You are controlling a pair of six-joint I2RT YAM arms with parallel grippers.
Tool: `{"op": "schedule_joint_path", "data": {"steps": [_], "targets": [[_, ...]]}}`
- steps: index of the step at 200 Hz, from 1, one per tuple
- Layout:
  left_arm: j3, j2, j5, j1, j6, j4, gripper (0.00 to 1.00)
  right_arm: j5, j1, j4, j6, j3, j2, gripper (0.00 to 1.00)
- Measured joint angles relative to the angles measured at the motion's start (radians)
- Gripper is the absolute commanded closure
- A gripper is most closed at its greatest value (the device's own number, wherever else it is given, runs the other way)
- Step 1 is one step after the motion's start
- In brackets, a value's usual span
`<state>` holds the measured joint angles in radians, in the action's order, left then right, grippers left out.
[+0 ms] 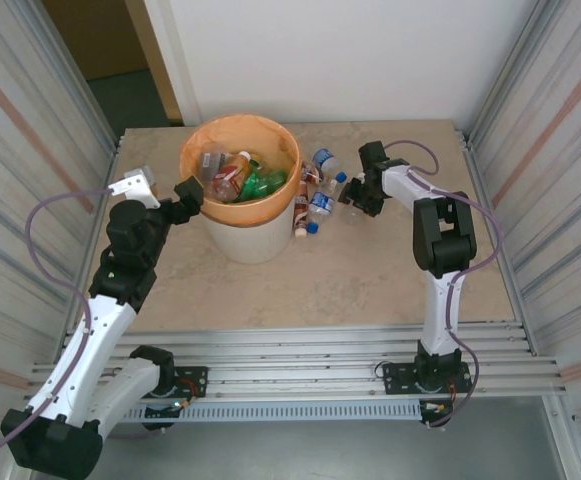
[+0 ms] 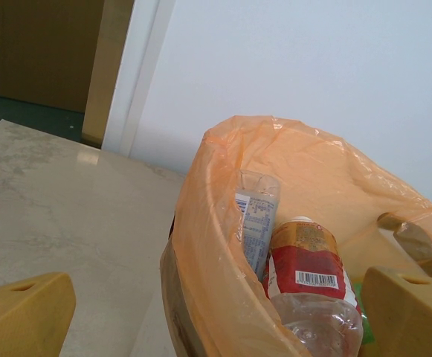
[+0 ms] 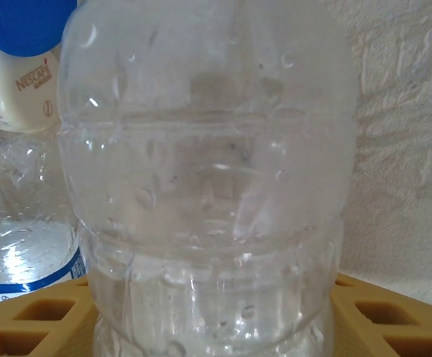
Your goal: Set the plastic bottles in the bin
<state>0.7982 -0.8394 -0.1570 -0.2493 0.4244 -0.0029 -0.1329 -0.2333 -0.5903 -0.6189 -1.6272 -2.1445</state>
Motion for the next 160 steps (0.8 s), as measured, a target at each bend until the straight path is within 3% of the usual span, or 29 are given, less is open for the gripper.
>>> {"op": "schedule_joint_path", "data": {"steps": [76,160], "targets": [[0.0,0.002,0.0,0.0,0.0,0.001,0.01,0.01,0.0,0.006,0.002,0.057,0.048,0.5],[0.0,0.014,0.013,0.0,0.0,0.005,0.01,0.059,-0.023,0.0,0.006,0.127,0.304,0.52]]}}
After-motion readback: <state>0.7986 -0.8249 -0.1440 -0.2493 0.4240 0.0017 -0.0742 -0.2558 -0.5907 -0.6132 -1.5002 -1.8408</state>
